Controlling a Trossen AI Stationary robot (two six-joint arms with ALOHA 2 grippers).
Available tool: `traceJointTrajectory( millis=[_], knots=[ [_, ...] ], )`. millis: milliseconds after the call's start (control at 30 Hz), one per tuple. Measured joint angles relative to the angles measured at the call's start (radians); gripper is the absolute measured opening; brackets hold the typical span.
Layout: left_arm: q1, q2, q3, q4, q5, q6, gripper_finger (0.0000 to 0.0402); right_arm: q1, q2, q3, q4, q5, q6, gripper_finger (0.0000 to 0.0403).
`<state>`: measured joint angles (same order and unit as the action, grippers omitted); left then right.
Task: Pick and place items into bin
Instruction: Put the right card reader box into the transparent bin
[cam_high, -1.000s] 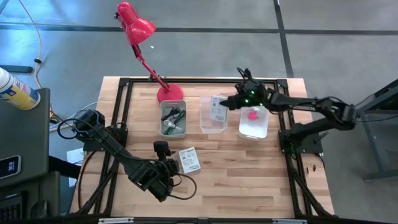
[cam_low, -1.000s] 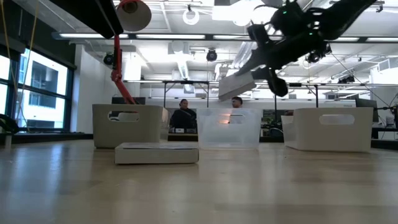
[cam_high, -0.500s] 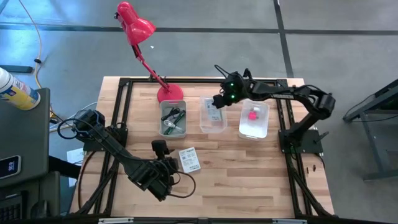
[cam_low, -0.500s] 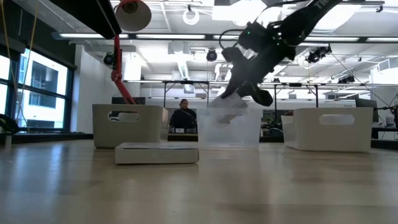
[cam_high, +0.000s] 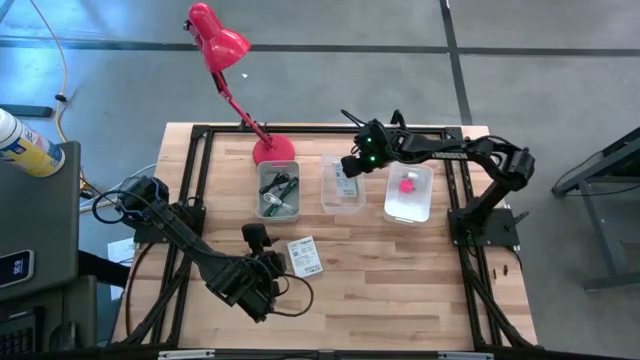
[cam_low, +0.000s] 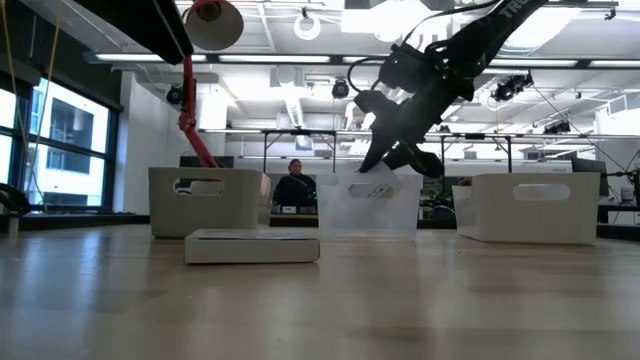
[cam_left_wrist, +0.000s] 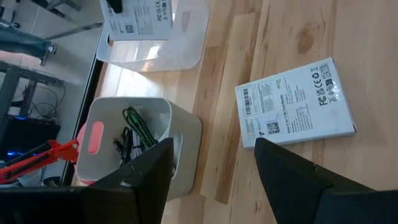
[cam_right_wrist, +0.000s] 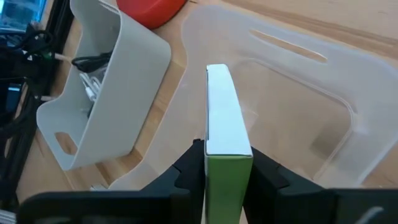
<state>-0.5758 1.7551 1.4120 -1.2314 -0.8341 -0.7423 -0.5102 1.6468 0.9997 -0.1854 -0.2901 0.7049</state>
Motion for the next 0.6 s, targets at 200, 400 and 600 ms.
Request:
traceJointTrajectory(
  millis=[200, 400, 600],
  knots=[
    [0.0, 0.0, 0.0, 0.0, 0.0, 0.0, 0.0216, 0.0, 0.0, 0.0, 0.019, 0.0, 0.025, 0.0076],
    [0.0, 0.0, 0.0, 0.0, 0.0, 0.0, 0.0216, 0.0, 0.0, 0.0, 0.041, 0.003, 0.031, 0.0087],
    [0.0, 0.0, 0.0, 0.001, 0.001, -0.005, 0.0216, 0.0, 0.0, 0.0, 0.041, 0.003, 0.035, 0.0131]
  ],
)
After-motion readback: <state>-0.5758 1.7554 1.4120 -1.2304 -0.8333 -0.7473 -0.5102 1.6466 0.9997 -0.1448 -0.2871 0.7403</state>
